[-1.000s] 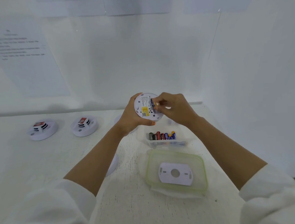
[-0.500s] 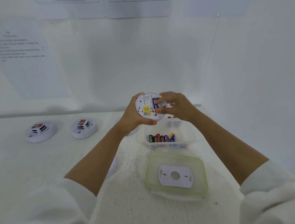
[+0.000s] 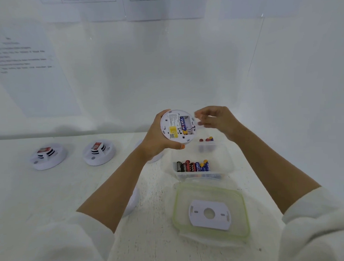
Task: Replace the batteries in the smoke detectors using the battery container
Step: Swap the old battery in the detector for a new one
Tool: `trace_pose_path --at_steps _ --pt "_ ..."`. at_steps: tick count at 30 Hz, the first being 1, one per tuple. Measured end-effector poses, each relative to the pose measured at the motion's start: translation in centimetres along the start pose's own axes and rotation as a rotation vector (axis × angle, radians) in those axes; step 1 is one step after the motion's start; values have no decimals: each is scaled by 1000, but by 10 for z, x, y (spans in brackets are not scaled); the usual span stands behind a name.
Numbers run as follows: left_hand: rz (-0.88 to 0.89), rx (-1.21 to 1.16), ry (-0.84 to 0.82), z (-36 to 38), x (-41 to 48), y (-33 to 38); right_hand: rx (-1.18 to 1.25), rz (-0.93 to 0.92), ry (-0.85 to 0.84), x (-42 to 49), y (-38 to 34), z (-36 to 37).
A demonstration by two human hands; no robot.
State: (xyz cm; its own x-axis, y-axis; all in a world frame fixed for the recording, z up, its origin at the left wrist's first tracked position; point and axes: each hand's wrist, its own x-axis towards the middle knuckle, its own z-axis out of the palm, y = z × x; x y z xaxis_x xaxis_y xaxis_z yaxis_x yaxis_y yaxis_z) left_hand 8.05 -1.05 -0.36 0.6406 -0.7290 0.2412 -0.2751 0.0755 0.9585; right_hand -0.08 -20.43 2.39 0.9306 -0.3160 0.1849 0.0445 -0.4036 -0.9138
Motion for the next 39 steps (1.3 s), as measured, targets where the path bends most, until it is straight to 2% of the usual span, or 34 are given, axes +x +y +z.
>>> trace_pose_path --at_steps 2,4,5,8,11,19,28,32,35,37,39 --pt "-6 10 7 -4 3 -4 -412 40 39 14 13 -10" --pt "-13 10 10 -6 6 -7 -943 113 -44 24 26 -9" --pt "-13 12 11 -6 8 -8 -1126 136 -98 28 32 -6" --pt "-7 26 15 -5 12 -13 -1491 98 -230 36 44 6" --pt "-15 43 9 -5 15 -18 -1623 124 -309 41 43 14" --pt "-32 56 -5 -5 23 -22 -1600 287 -447 53 46 17" --pt "-24 71 -1 -6 22 -21 -1465 254 -409 53 49 15" --pt "-23 69 4 -6 19 -19 -1287 273 -381 55 53 15" --pt "-22 65 7 -8 16 -18 -1131 248 -289 54 50 10" --pt "-22 64 7 -8 13 -17 -1007 203 -145 52 41 2" --pt "-22 64 8 -8 10 -15 -785 157 38 48 25 -6"
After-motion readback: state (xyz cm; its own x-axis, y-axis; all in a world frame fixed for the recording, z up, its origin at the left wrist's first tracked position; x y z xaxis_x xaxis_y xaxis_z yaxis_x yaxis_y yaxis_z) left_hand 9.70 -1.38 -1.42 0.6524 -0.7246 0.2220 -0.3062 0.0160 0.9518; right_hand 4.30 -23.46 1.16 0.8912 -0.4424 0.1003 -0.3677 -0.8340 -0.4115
